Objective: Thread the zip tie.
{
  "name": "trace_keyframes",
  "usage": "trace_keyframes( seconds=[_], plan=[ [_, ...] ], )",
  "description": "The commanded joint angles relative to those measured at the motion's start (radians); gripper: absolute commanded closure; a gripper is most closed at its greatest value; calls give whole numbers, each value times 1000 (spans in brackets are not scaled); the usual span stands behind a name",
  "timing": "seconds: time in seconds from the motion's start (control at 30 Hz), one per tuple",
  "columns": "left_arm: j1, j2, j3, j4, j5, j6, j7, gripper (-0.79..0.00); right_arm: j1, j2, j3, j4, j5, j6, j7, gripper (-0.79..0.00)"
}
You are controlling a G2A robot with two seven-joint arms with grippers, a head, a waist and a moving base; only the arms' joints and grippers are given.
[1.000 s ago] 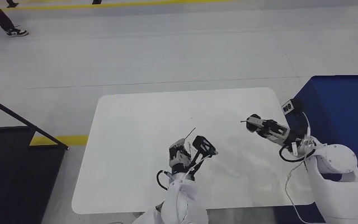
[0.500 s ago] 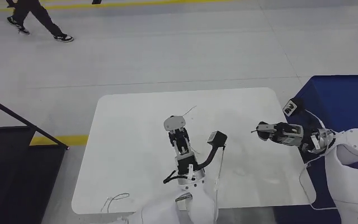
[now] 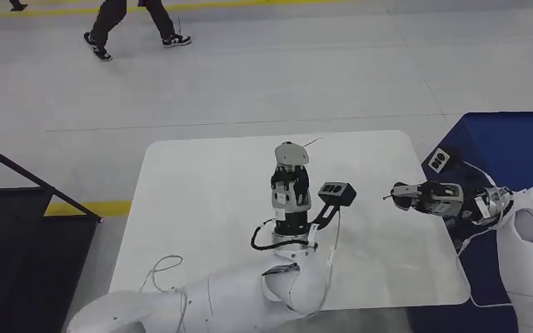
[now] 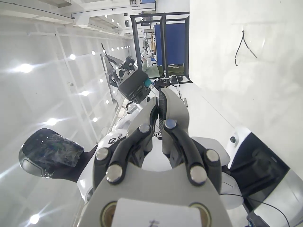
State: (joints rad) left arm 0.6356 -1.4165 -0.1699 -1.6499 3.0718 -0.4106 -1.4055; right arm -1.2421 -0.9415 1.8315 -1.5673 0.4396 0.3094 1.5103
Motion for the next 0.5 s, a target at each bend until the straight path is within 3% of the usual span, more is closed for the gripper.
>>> trace_keyframes(
  seconds=[0.0,0.2,0.33,0.47],
  plan=[
    [0,0,0,0,0,0,0,0,0,0,0,0,0,0,0,0],
    [0,0,0,0,0,0,0,0,-13,-1,-13,2,10,-2,-45,0],
    [-10,4,0,9,0,-101,123,0,1,2,-1,39,66,26,-89,0],
    [8,26,0,-11,0,-189,354,0,6,8,-5,57,59,9,-98,0]
  ],
)
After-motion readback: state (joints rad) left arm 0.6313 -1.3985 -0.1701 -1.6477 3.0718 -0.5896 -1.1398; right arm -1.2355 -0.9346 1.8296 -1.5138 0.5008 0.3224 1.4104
